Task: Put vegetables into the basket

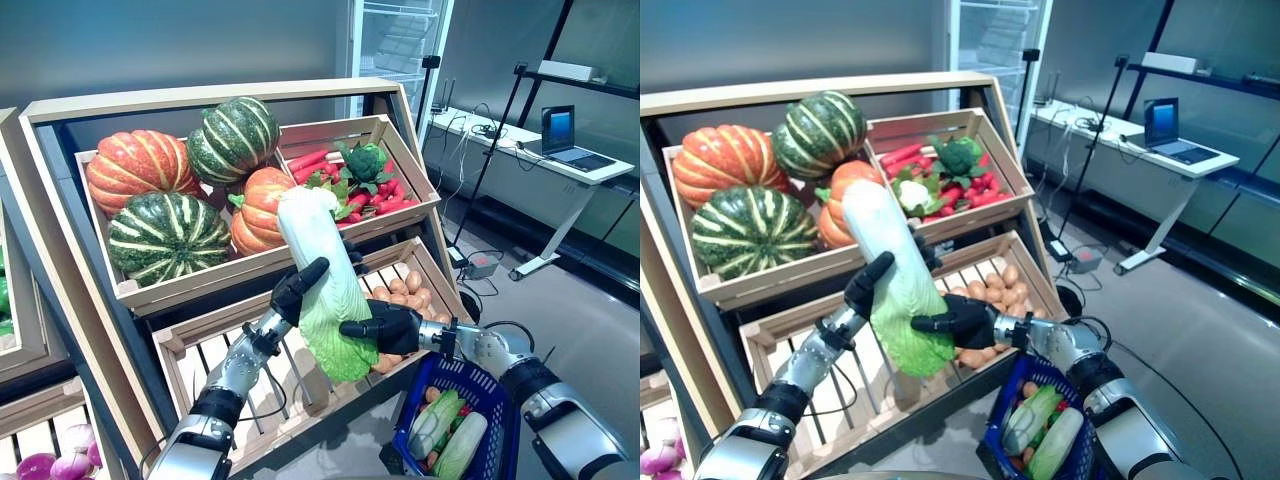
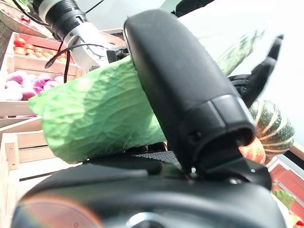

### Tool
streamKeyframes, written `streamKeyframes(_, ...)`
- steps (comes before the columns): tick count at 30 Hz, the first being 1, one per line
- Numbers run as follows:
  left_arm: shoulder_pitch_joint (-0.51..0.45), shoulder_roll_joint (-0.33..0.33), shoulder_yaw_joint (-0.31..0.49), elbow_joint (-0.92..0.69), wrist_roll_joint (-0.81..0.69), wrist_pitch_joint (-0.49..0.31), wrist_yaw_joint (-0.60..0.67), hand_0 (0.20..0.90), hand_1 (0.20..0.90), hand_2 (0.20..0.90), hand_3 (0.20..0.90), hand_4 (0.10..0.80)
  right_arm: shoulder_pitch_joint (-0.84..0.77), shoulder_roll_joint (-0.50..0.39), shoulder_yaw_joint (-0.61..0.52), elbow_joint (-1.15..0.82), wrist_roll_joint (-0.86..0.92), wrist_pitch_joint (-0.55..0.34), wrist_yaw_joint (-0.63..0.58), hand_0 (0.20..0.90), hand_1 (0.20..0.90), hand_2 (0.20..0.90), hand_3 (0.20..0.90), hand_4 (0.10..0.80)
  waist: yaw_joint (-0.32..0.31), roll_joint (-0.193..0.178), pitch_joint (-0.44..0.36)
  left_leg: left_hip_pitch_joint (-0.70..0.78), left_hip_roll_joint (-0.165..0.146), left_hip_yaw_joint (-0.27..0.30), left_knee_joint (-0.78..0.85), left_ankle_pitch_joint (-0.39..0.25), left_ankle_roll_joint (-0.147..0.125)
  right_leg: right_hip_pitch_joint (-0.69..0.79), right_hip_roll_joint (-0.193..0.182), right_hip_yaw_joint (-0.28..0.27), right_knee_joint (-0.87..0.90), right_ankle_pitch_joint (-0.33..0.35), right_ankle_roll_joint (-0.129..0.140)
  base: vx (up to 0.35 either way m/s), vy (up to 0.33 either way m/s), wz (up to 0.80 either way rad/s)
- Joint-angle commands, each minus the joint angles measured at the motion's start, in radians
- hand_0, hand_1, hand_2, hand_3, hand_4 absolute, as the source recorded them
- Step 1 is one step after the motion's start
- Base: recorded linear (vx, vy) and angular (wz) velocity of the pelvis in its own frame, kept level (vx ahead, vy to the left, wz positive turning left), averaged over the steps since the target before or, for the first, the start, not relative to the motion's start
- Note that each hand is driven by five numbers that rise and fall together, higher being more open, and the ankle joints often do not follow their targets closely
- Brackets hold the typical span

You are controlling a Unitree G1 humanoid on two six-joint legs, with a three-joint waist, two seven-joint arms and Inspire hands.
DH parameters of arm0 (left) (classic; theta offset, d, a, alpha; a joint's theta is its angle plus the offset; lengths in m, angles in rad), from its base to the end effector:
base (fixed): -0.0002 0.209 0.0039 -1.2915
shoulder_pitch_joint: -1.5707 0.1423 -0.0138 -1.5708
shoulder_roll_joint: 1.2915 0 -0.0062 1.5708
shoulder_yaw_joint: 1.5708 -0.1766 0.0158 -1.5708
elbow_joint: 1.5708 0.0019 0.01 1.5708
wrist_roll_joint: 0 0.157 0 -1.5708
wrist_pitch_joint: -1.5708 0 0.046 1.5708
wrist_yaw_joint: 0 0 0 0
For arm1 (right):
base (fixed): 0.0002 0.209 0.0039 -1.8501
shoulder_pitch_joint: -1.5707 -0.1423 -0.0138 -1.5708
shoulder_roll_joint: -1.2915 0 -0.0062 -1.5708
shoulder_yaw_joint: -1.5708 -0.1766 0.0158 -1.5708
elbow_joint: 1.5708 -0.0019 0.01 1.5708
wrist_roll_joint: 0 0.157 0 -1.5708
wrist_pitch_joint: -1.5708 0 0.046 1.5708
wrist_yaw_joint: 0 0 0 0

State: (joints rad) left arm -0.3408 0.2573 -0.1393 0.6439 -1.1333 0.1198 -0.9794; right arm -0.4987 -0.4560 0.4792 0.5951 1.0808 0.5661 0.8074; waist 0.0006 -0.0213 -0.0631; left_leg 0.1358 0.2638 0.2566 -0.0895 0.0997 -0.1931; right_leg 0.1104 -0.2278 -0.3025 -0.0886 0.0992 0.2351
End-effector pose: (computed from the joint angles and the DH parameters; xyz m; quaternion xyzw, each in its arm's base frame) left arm 0.2701 0.1785 0.0036 -0.4430 0.0033 -0.4010 0.8019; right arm 0.2824 -0.1664 0.0250 0.3157 0.3166 0.4685 0.7620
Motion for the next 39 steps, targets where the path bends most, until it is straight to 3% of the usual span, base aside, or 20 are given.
streamKeyframes(1,-0.126,0.019,-0.065,0.075,0.090,-0.003,0.033,0.900,0.900,0.900,0.900,0.800,-0.294,0.122,-0.193,0.012,0.267,-0.069,0.047,0.300,0.300,0.300,0.300,0.400,-0.008,-0.012,0.006,-0.006,0.010,0.016,0.002,-0.073,0.002,0.022,-0.008,-0.002,0.001,-0.058,-0.034,0.000,0.000,0.00)
streamKeyframes(23,-0.058,0.261,0.147,0.235,-0.010,-0.098,0.178,0.900,0.900,0.900,0.900,0.800,-0.044,-0.109,-0.423,0.185,0.212,-0.107,-0.054,0.300,0.300,0.300,0.300,0.400,-0.049,-0.012,0.028,0.001,0.020,0.063,0.002,-0.060,0.000,0.002,-0.002,0.018,0.001,-0.050,-0.024,0.003,-0.004,-0.07)
streamKeyframes(34,-0.035,0.286,0.187,0.263,0.011,-0.097,0.172,0.900,0.900,0.900,0.900,0.800,0.060,-0.154,-0.518,0.235,0.173,-0.147,-0.069,0.300,0.300,0.300,0.300,0.400,-0.066,-0.010,0.045,0.004,0.023,0.077,0.002,-0.054,-0.003,0.000,-0.003,0.026,0.001,-0.046,-0.020,-0.002,-0.006,-0.06)
streamKeyframes(37,-0.033,0.285,0.191,0.259,0.027,-0.133,0.199,0.900,0.900,0.900,0.900,0.800,0.079,-0.161,-0.532,0.261,0.119,-0.163,-0.096,0.300,0.300,0.300,0.300,0.400,-0.067,-0.011,0.048,0.005,0.022,0.080,0.002,-0.054,-0.002,0.000,-0.003,0.026,0.001,-0.044,-0.020,0.011,-0.008,-0.02)
streamKeyframes(39,-0.020,0.286,0.193,0.248,0.066,-0.216,0.282,0.900,0.900,0.900,0.900,0.800,0.104,-0.166,-0.550,0.301,0.039,-0.230,-0.180,0.300,0.300,0.300,0.300,0.400,-0.067,-0.012,0.054,0.008,0.020,0.083,0.002,-0.053,0.000,0.001,-0.001,0.029,0.001,-0.043,-0.021,0.033,-0.017,-0.06)
